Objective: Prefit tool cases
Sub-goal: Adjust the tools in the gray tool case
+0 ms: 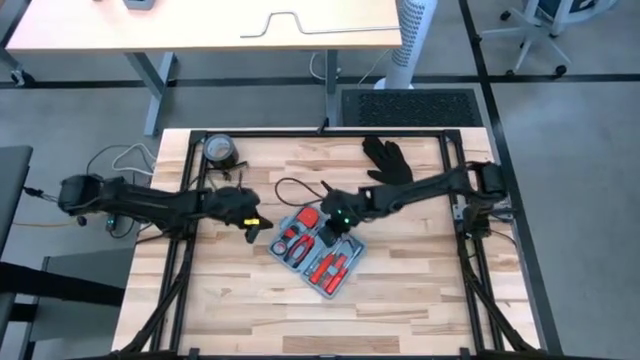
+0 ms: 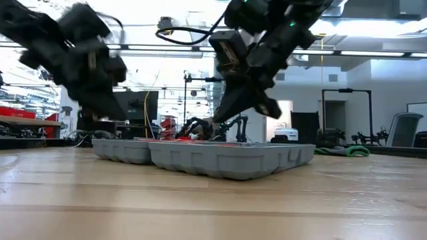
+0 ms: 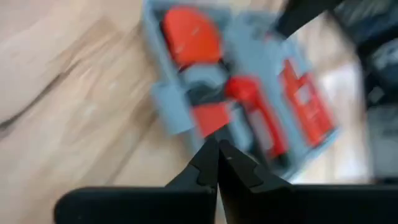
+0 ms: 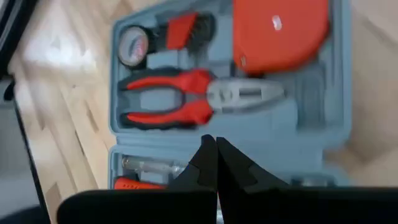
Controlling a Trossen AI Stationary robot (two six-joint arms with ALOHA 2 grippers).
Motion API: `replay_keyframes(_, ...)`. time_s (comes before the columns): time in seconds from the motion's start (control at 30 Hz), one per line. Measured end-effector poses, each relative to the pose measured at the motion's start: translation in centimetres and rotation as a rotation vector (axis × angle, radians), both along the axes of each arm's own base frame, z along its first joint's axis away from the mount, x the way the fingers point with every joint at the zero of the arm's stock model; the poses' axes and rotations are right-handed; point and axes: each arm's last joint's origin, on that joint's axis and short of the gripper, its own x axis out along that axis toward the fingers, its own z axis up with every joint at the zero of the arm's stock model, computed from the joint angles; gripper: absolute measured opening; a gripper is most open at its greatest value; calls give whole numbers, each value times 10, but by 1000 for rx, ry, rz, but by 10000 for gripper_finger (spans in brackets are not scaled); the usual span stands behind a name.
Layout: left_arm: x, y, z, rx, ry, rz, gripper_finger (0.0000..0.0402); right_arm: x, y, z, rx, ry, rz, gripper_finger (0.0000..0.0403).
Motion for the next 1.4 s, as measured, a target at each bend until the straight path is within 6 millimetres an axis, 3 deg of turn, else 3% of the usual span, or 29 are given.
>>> replay_keyframes(0.27, -7, -35, 4, -75, -56, 163, 0, 27, -37, -10, -34, -43, 193, 0)
replay_keyframes(0.63, 5, -43, -38, -85, 159, 248, 0, 74, -35, -5, -82, -45, 356, 0)
replay_keyframes(0.83, 34, -50, -41, -161, 11, 137, 0, 74, -29, -4, -72, -33, 389, 0)
replay_keyframes(1.1, 76, -59, -44, -129, 16, 10, 0, 64, -13, -10, -76, 77, 475, 0)
replay_keyframes(1.4, 78, -60, -41, -111, 38, -19, 0, 61, 5, -10, -111, 106, 532, 0)
